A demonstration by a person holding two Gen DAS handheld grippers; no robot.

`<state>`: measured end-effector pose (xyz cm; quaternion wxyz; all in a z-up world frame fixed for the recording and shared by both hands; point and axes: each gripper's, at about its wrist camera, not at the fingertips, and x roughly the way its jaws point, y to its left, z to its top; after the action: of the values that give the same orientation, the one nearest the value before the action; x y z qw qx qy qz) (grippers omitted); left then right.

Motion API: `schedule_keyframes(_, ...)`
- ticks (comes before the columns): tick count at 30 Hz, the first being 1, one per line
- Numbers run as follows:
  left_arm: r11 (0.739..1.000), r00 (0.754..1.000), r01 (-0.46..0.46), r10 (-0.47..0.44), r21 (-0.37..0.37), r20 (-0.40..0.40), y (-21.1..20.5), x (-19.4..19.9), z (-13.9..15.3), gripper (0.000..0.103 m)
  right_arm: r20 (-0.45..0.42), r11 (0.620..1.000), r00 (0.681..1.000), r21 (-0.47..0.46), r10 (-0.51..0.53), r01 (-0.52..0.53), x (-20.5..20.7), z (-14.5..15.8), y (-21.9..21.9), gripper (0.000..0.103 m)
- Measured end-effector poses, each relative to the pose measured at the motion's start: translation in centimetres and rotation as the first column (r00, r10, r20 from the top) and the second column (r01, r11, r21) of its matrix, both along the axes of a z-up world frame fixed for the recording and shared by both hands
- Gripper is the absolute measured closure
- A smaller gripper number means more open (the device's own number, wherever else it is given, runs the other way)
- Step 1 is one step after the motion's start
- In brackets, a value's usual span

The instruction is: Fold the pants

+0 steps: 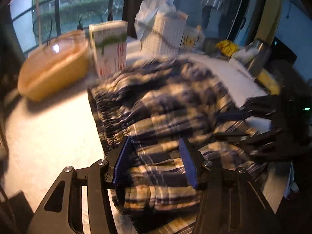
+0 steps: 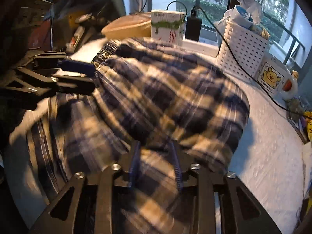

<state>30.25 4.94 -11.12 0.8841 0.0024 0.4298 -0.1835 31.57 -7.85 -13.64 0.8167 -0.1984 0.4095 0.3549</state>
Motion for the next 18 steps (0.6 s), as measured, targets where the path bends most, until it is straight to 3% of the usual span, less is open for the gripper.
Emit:
schedule_keyframes(4,1.0,1.0,-0.013,0.013,-0.004,0.014,0.6,-0.3,0.2,0.051,0.003,1.0,1.0,0.001,-0.016,0.016,-1.5,0.0,-1.9,0.056)
schedule_keyframes(9,0.993,0.993,-0.115,0.115,0.016,0.029,2.1,-1.0,1.4,0.051,0.007,0.999,0.999,-0.019,-0.047,0.047,-3.7,-0.2,-4.9,0.051)
schedule_keyframes(14,0.999,0.992,-0.038,0.039,-0.008,0.118,0.2,-4.5,4.0,0.051,0.049,0.996,0.995,0.017,-0.083,0.082,-5.6,1.6,-6.6,0.051)
schedule_keyframes(18,0.998,0.988,0.053,-0.056,0.024,0.146,-3.5,-5.3,3.4,0.051,0.094,0.995,0.995,0.095,-0.04,0.031,-6.1,3.2,-5.0,0.051)
